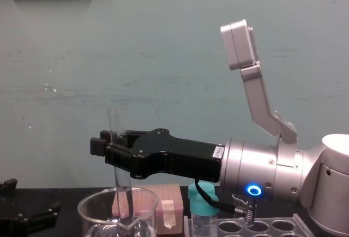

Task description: Hold the test tube with one hand and immerse one end into the beaker, then return it to the test tube rack.

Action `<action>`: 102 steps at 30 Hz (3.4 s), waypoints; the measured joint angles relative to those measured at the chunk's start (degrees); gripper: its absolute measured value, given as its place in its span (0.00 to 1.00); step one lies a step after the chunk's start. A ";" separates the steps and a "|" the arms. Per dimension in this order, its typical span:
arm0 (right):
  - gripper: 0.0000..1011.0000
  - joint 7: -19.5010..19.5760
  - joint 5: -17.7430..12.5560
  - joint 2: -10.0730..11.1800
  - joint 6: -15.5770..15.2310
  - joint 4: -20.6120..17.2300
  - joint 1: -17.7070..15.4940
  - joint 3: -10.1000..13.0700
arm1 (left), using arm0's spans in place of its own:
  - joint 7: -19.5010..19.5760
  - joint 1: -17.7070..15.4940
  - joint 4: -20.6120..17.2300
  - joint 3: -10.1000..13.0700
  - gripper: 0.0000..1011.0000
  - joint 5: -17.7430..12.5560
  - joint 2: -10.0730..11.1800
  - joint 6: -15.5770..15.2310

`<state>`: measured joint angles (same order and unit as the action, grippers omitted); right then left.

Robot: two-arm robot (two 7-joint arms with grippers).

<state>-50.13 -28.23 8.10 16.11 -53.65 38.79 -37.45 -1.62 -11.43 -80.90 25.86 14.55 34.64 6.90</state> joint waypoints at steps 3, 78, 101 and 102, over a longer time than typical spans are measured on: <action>0.24 0.00 0.00 0.00 0.00 0.00 0.00 0.00 | 0.00 0.00 0.00 0.00 0.99 0.00 0.00 0.00; 0.24 14.07 -2.71 14.40 -0.16 -23.51 -13.25 15.12 | 0.00 0.00 0.00 0.00 0.99 0.00 0.00 0.00; 0.24 16.43 1.19 12.69 -1.23 -17.69 -15.04 16.61 | 0.00 0.00 0.00 0.00 0.99 0.00 0.00 0.00; 0.24 16.37 1.24 12.59 -1.23 -17.57 -14.97 16.60 | 0.00 0.00 0.00 0.00 0.99 0.00 0.00 0.00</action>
<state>-33.76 -26.99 20.69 14.88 -71.22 23.83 -20.84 -1.62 -11.43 -80.90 25.86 14.55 34.64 6.91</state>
